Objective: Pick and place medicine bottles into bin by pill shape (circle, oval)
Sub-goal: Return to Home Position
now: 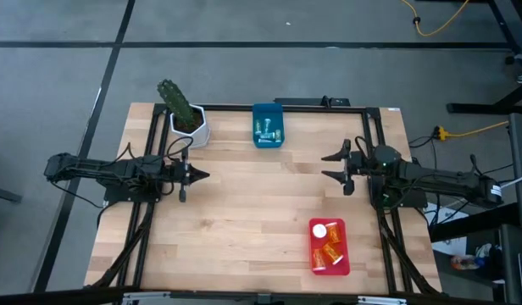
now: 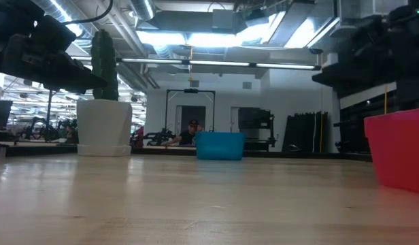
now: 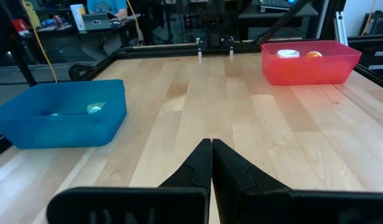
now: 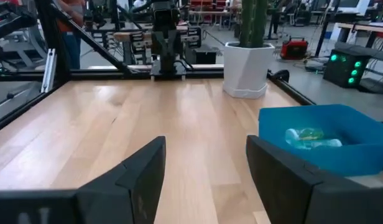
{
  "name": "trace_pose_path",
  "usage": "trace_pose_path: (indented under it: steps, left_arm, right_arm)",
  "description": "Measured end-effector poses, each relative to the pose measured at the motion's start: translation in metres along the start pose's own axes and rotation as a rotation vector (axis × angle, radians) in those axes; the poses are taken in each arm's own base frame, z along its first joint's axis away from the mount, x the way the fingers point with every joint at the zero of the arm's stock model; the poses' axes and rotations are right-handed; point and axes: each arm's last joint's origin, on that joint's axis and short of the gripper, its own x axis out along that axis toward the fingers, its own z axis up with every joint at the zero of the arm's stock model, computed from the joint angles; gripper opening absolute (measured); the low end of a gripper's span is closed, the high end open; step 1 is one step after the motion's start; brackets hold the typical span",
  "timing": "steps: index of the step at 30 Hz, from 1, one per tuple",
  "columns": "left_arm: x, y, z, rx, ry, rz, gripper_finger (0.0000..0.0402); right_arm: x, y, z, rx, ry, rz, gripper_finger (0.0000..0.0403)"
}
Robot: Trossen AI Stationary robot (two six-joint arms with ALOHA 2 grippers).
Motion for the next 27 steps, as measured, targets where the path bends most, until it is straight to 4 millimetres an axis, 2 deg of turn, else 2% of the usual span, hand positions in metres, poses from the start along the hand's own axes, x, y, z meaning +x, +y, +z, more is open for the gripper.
trace_pose_path:
  steps: [4,11,18,27]
  left_arm:
    - [0.000,0.000,0.000,0.000,0.000,0.001,0.0000]
    - [0.000,0.000,0.000,0.000,0.000,0.000,0.0000]
    - [0.000,0.000,0.000,0.000,0.000,0.000,0.0000]
    - [0.000,0.000,0.000,0.000,0.000,0.000,0.0000]
  right_arm:
    - [-0.003,0.001,-0.013,0.006,-0.008,0.001,0.0225]
    - [-0.005,0.001,-0.012,-0.001,-0.015,-0.016,0.0225]
    - [-0.005,0.001,-0.024,0.021,0.101,-0.047,0.0225]
    - [-0.006,0.000,-0.028,0.000,0.144,-0.077,0.0225]
